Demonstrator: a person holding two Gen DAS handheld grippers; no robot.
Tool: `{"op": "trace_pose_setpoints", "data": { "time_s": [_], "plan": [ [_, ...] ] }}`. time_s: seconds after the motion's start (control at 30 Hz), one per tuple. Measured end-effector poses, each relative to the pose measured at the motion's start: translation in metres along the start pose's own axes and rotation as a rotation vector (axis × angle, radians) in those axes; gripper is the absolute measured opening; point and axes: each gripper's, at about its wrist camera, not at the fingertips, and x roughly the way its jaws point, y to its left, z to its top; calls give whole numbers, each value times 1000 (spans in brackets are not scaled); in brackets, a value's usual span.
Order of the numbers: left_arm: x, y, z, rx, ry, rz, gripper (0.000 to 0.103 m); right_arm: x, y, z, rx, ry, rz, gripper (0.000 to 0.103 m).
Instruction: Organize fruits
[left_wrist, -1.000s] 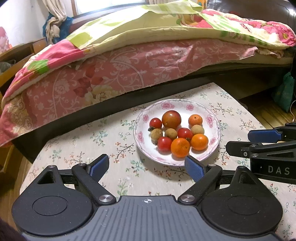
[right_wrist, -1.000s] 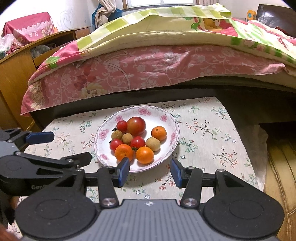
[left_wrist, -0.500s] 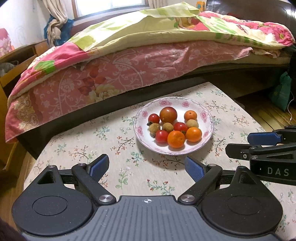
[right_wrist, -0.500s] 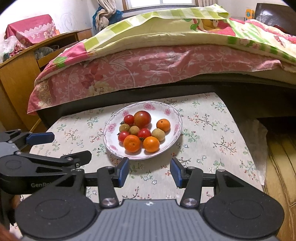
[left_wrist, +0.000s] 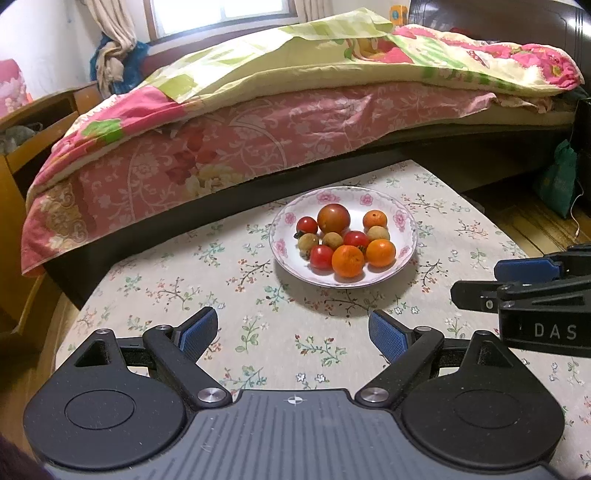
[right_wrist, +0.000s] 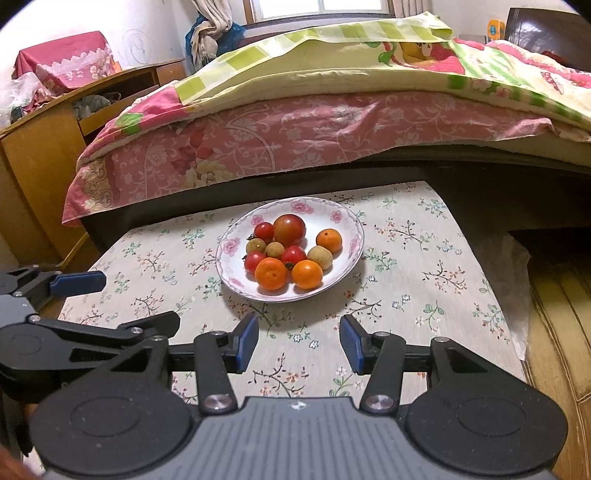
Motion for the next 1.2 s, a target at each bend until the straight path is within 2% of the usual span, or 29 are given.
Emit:
{"op": "trace_pose_setpoints", "data": {
  "time_s": [0.93,1.2],
  "plan": [
    [-34,-9,-40,23,10,-5,93,-33,15,-41,-15,37,5,48],
    [-41,-18,-51,63,22,7,93,-41,19,-55,-17,63,2,48]
  ]
}}
